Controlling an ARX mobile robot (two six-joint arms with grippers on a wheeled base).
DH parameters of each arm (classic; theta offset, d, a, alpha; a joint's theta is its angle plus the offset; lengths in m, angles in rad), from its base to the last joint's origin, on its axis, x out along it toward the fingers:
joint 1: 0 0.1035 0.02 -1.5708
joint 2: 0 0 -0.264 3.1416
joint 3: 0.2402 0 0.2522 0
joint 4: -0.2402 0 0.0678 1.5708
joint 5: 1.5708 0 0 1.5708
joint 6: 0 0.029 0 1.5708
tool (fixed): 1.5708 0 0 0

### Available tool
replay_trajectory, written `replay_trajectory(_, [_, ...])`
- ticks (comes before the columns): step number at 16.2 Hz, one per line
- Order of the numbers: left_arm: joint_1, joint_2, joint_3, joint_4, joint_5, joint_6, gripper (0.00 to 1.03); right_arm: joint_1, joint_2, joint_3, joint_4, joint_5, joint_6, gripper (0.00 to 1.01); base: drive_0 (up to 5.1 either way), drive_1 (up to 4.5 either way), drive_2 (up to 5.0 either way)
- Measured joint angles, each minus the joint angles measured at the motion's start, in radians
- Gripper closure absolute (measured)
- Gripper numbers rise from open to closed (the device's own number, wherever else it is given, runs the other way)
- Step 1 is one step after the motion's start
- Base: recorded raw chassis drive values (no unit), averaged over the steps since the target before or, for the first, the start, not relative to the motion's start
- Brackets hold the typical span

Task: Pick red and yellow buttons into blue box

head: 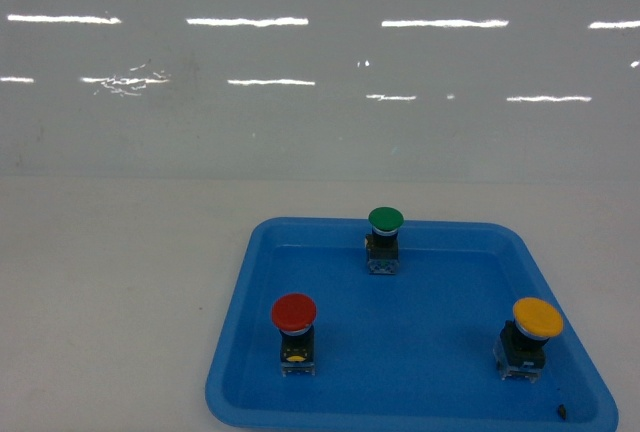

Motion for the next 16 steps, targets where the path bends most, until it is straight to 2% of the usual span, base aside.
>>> replay_trajectory(16, [0.0,0.0,0.0,0.0,0.0,0.0,0.05,0.0,0.0,0.0,0.0,0.0,0.0,0.03,0.0,0.0,0.0])
